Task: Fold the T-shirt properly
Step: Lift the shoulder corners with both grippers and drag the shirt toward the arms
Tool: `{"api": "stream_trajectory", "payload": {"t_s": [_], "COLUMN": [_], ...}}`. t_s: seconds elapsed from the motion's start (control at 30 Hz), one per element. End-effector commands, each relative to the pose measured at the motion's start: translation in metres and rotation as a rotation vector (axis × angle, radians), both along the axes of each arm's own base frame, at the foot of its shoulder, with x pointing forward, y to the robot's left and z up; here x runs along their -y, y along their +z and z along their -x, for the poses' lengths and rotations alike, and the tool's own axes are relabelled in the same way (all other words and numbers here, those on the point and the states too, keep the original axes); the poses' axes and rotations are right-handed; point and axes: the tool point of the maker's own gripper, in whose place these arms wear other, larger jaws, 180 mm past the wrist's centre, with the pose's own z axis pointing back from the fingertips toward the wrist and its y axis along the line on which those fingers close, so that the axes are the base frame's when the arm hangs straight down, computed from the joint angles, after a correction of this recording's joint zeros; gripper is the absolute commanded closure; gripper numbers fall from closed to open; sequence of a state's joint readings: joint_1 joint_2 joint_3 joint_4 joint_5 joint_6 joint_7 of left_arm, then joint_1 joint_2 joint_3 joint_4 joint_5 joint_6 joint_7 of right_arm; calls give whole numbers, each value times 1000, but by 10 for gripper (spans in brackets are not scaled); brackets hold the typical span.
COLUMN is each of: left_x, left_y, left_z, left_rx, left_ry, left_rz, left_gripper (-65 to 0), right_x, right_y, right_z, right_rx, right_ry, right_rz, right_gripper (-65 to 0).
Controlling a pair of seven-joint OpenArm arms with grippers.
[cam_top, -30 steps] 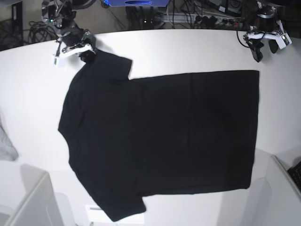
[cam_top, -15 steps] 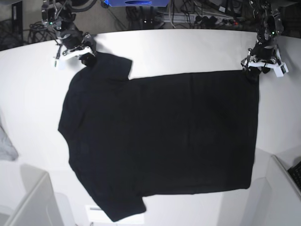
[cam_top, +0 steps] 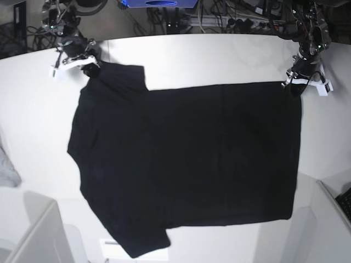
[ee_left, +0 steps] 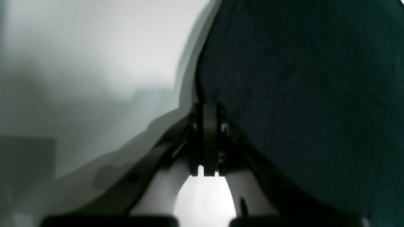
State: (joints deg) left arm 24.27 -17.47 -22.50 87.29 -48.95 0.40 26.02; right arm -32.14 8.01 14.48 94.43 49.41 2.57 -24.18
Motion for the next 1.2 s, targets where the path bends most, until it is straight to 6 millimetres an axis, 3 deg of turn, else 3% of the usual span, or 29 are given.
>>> {"api": "stream_trajectory", "payload": {"t_s": [0.0, 0.13, 0.37, 0.73, 0.83, 0.97, 1.17], "left_x": [1, 9, 21, 28, 30, 32, 37], "left_y": [4, 12, 26, 22, 23, 35, 61], "left_z": [-1, 2, 17, 75, 84, 77, 59], "left_rx": [-5, -6, -2, -111, -128, -95, -43], "left_ry": [-21, -54, -103, -137, -145, -156, -240], "left_rz": [-1, -4, -21, -34, -35, -49, -182], "left_gripper": [0, 0, 0, 0, 0, 0, 0], "right_x": [15, 26, 22, 7, 4, 3, -1], "right_y": [-11, -10, 7, 31, 39, 43, 65], "right_z": [18, 26, 41, 71, 71, 66, 41], "right_rx": [-86, -95, -83, -89, -76, -58, 30], "right_ry": [-19, -45, -24, 2, 9, 12, 28], "right_rz": [49, 64, 79, 77, 77, 80, 89], "right_gripper": [0, 0, 0, 0, 0, 0, 0]}}
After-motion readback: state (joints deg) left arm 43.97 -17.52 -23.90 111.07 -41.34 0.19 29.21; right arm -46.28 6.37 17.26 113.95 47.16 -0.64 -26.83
